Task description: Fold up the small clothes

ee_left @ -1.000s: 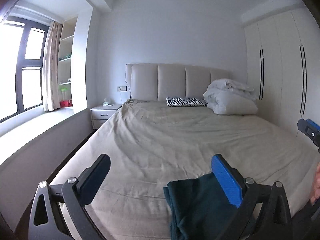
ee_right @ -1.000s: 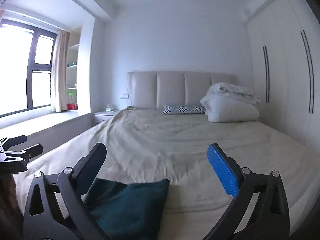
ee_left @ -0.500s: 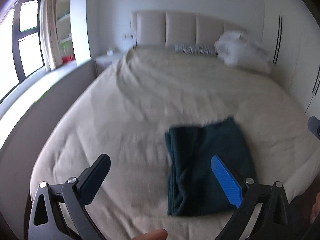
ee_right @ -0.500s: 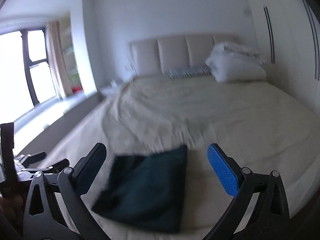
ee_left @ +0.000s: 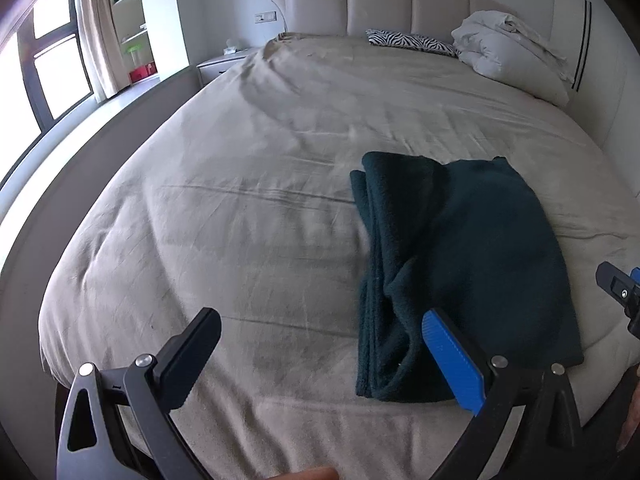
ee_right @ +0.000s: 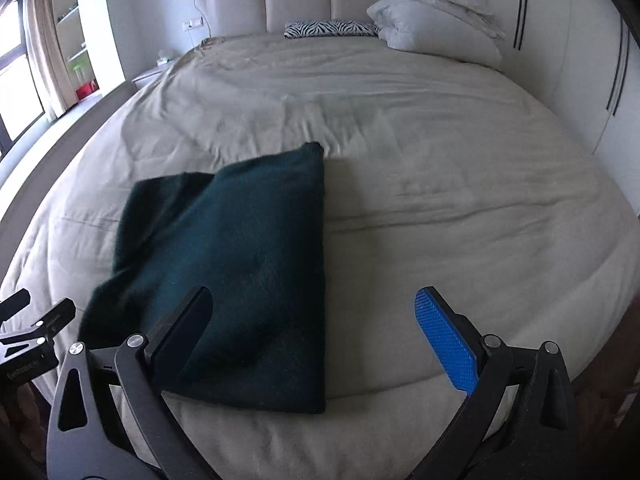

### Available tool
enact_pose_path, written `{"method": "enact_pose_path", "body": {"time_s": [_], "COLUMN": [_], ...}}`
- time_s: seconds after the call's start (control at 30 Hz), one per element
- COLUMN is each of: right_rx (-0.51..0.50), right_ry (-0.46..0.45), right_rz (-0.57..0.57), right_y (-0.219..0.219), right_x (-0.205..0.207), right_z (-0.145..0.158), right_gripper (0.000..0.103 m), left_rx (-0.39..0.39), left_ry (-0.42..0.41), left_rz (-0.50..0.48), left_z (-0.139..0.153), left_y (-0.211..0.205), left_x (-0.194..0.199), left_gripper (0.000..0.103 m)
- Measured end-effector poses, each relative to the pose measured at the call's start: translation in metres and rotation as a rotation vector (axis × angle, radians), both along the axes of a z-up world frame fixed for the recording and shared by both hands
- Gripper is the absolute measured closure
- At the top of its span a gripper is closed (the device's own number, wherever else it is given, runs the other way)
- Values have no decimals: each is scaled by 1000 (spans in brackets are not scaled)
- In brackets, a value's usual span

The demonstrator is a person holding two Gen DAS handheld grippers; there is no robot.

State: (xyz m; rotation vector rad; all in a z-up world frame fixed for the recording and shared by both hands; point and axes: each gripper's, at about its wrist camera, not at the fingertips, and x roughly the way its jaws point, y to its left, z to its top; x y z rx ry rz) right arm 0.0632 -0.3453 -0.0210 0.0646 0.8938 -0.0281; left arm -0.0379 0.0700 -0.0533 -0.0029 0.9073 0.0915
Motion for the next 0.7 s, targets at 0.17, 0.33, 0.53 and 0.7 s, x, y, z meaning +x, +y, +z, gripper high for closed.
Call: {"method": "enact_pose_path", "body": {"time_s": [0.17, 0.33, 0.53, 0.7], "right_rx": [-6, -14, -17, -23], "right_ry": [8, 6, 9, 15], "right_rz": [2, 14, 27, 37], "right_y": [-4, -6, -3, 0], "right_x": [-2, -9, -11, -13], "right_z": [-6, 2, 3, 2], "right_gripper": [0, 0, 0, 0], "left_rx": [0, 1, 11, 13], "left_ry": [-3, -3, -16, -16], "left_rz": [1, -1, 1, -2], "left_z": [-3, -2, -2, -3], "left_y": [1, 1, 0, -2], "left_x": [0, 0, -2, -3], "left_gripper": [0, 0, 0, 0]}}
